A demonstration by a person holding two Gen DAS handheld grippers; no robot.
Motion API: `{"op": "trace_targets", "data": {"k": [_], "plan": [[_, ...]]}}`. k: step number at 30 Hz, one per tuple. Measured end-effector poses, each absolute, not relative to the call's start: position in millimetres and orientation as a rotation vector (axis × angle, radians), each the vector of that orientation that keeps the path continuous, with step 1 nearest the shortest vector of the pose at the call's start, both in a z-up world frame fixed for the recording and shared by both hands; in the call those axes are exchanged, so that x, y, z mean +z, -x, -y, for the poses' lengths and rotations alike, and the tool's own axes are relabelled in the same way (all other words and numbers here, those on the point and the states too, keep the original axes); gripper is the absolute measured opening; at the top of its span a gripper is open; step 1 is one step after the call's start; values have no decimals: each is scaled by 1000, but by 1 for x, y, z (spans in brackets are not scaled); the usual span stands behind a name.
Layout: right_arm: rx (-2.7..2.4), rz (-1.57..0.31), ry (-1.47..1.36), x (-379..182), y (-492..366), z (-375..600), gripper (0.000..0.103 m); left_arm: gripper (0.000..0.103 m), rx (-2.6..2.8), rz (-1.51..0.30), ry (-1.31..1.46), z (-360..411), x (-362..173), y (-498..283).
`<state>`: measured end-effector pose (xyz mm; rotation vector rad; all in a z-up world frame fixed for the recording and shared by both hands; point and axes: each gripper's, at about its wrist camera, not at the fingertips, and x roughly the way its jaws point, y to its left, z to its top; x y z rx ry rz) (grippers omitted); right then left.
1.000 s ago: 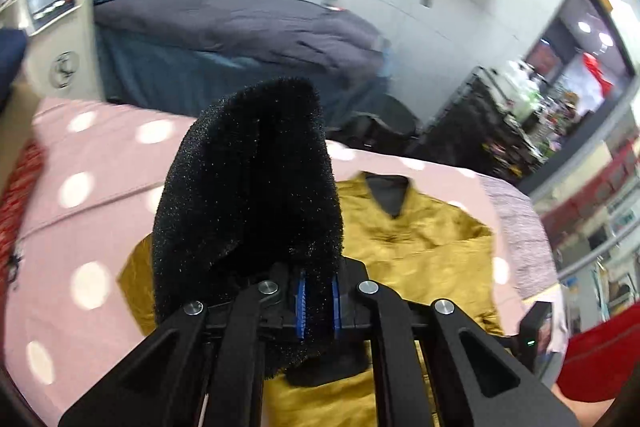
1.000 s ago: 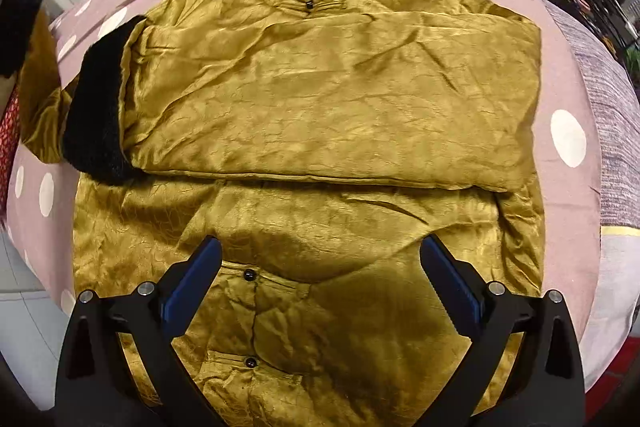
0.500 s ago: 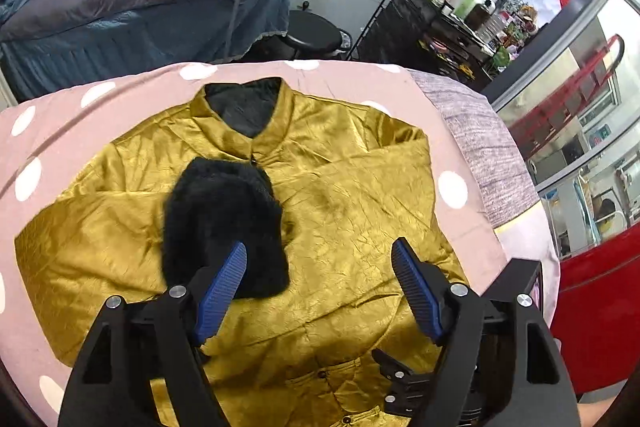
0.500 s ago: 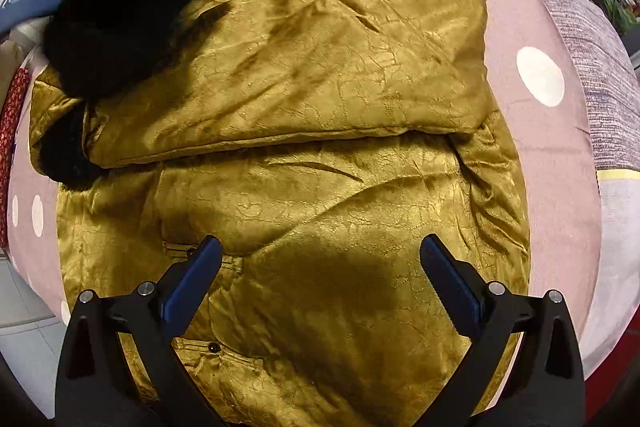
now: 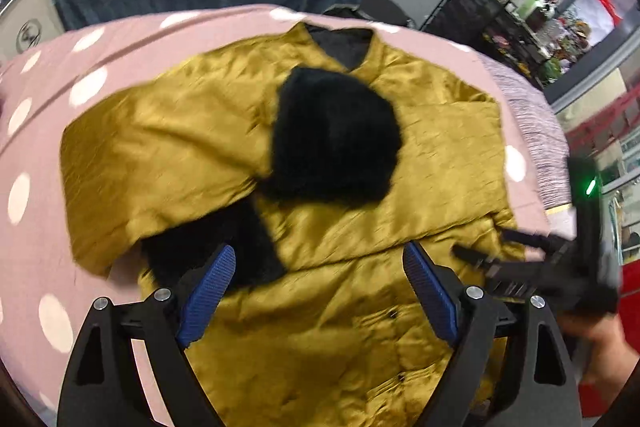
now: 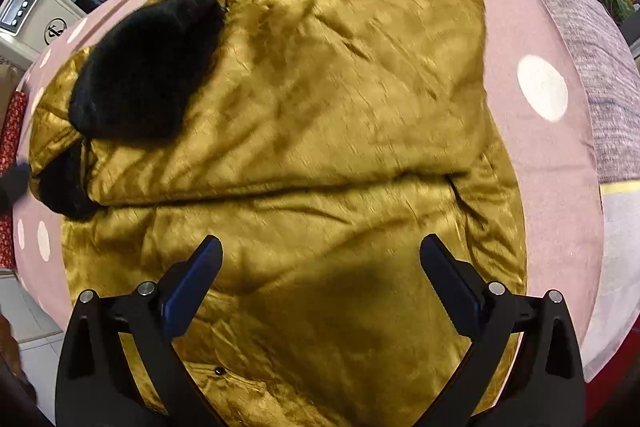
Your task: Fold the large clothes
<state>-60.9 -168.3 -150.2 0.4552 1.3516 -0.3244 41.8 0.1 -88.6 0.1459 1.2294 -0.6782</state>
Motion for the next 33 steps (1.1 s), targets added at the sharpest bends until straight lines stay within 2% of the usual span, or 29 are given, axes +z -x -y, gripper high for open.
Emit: {"op": "trace_targets", "data": {"k": [9, 15, 17, 18, 19, 20, 24, 28, 33], "plan": [[-154, -1261, -481, -126, -38, 145, 98, 84, -531, -1258, -159, -57, -117, -35], [-99, -1306, -435, -147, -96, 121, 98, 84, -496, -1269, -101, -75, -118, -38], [-89, -1328, -398, -157, -106, 113, 90, 84, -486, -1261, -112, -80, -118, -39], [-69, -1343, -384, -162, -110, 108, 77, 84, -480, -1259, -118, -81, -118, -39], [-45, -1350, -383, -166, -113, 104, 57, 84, -475, -1258, -122, -84, -118, -39], [-28, -1353, -380, -168, -110, 103, 48, 84, -469, -1262, -121, -86, -119, -40], [0, -1343, -306, -163, -115, 93, 25, 84, -454, -1283, -104, -92, -124, -42], [32, -1284, -289, -142, -112, 91, 15, 84, -460, -1286, -100, -91, -126, -43], [72, -1174, -350, -97, -114, 94, 12, 84, -479, -1274, -124, -82, -123, -45]]}}
